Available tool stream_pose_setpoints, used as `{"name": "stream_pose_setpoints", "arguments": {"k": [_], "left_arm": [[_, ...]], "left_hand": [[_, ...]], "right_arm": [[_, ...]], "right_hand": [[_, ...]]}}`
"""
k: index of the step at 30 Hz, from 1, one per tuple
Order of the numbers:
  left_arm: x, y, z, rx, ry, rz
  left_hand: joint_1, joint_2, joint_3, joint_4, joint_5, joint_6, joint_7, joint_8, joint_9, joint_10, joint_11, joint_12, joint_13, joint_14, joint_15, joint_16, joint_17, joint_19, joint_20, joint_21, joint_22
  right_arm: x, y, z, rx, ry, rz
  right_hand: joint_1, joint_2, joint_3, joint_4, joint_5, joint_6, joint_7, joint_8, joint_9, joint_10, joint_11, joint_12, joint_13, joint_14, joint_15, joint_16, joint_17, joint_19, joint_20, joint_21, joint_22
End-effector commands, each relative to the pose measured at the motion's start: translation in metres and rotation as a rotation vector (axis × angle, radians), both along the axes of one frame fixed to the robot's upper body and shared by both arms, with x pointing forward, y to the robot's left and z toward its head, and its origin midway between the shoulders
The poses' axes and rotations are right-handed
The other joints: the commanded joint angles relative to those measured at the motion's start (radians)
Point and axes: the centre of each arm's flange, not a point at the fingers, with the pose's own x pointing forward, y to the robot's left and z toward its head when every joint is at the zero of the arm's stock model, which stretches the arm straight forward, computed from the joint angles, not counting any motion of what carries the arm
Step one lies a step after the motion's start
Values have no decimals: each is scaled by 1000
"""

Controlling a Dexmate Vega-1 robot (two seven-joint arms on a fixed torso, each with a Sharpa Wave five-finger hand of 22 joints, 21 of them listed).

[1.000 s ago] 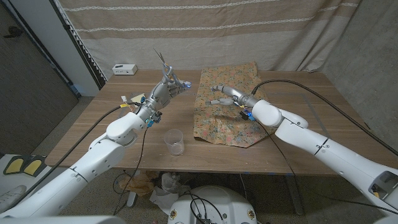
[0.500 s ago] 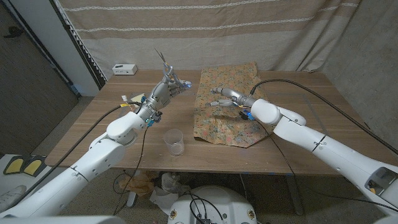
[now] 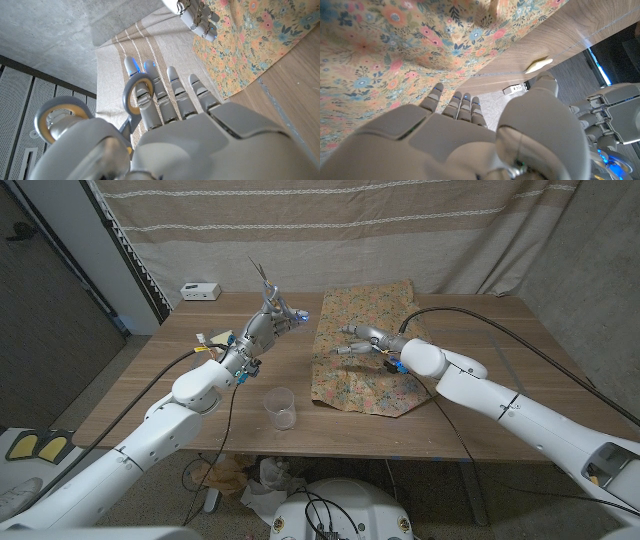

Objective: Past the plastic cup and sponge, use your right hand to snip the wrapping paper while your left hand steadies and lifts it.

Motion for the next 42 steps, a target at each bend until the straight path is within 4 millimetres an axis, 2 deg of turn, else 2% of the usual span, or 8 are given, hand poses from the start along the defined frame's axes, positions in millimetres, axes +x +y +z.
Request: {"name": "stream_pose_setpoints", "arguments": {"k": [1,16,21,26,38,39,40,42], "left_arm": [[-1,0,-2,-2,2,-6],[-1,2,-3,0,1,-7],[0,3,-3,-1,1,-7],[1,4,-3,-1,2,-8],[4,4,-4,-5,9,-7],[4,4,-4,-5,9,-6],[5,4,-4,-4,9,-7],[5,4,-4,-5,10,-7]], "left_hand": [[9,4,-2,4,7,-49,60,8,3,11,-11,7,2,10,-79,4,-1,-3,3,3,3],[11,4,-2,5,10,-45,57,9,2,12,-12,11,1,11,-80,3,-1,-2,2,4,2],[11,4,-3,6,11,-45,57,9,2,12,-12,14,2,12,-81,3,-2,-2,2,4,2],[11,4,-3,7,12,-40,57,10,1,20,-13,15,-3,14,-81,3,-2,0,1,5,1],[13,5,-2,7,14,-37,55,10,1,22,-11,20,-3,14,-81,3,-2,0,0,6,1],[13,5,-2,8,14,-37,54,10,1,21,-9,20,-3,15,-82,3,-2,0,0,6,1],[13,5,-2,8,14,-37,55,10,1,21,-10,20,-3,15,-82,3,-2,0,0,6,1],[13,5,-2,8,15,-37,55,10,1,21,-10,20,-4,15,-82,3,-2,0,0,6,0]], "right_arm": [[5,1,-3,-42,25,-37],[6,7,-6,-109,13,-74],[8,9,-8,-130,19,-89],[10,11,-9,-159,22,-109],[14,17,-10,-227,51,-128],[15,17,-10,-230,57,-125],[15,17,-10,-229,62,-121],[16,18,-10,-243,60,-129]], "right_hand": [[-6,0,-9,1,6,-15,0,3,4,-24,5,-3,0,3,11,-1,3,9,12,7,1],[-2,6,-13,-1,8,9,18,23,6,18,15,29,-1,12,-19,9,7,16,-5,6,3],[2,8,-13,-3,9,8,17,23,7,18,18,32,1,13,-21,9,8,32,21,10,2],[10,9,-13,-8,11,-8,3,20,9,-2,6,32,6,22,38,12,9,35,47,6,1],[29,18,-7,-16,14,-48,0,11,11,-38,0,26,10,22,36,11,10,63,46,14,4],[37,24,-3,-20,15,-63,-9,8,12,-49,-3,24,12,19,34,10,10,74,46,17,5],[58,34,5,-30,15,-85,-42,11,15,-71,-53,26,19,11,8,10,12,103,48,23,7],[69,41,10,-35,14,-98,-74,14,17,-82,-86,29,23,14,-18,12,13,115,48,24,7]]}}
